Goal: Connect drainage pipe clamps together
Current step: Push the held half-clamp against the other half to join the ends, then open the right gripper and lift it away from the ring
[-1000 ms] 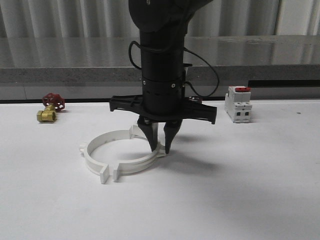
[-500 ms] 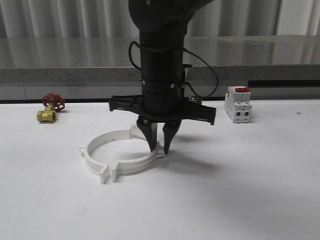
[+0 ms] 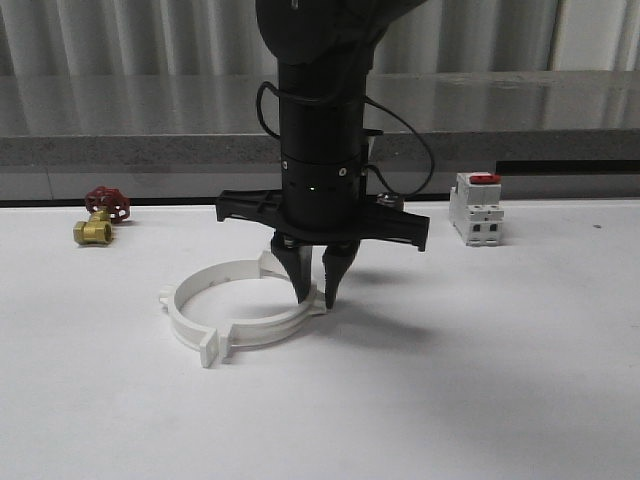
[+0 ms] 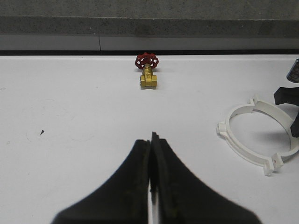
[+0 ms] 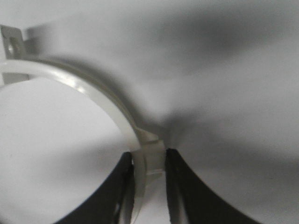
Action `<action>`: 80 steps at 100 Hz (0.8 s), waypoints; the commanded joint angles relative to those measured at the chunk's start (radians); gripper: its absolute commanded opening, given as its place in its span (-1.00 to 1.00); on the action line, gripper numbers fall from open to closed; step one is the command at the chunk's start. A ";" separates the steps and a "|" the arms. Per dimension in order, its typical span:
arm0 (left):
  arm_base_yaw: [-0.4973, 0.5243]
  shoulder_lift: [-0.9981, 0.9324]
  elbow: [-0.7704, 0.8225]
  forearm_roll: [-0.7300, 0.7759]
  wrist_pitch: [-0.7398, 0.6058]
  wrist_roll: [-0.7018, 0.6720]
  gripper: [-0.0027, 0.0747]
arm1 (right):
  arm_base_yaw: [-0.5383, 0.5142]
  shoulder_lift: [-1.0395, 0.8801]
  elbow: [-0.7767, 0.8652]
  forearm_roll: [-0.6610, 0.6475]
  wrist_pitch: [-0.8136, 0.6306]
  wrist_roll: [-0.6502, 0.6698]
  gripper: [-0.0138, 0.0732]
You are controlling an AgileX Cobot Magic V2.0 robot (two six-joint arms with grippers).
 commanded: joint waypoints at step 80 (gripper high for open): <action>0.003 0.003 -0.027 -0.010 -0.084 -0.002 -0.98 | 0.000 -0.111 -0.018 -0.079 -0.026 -0.046 0.31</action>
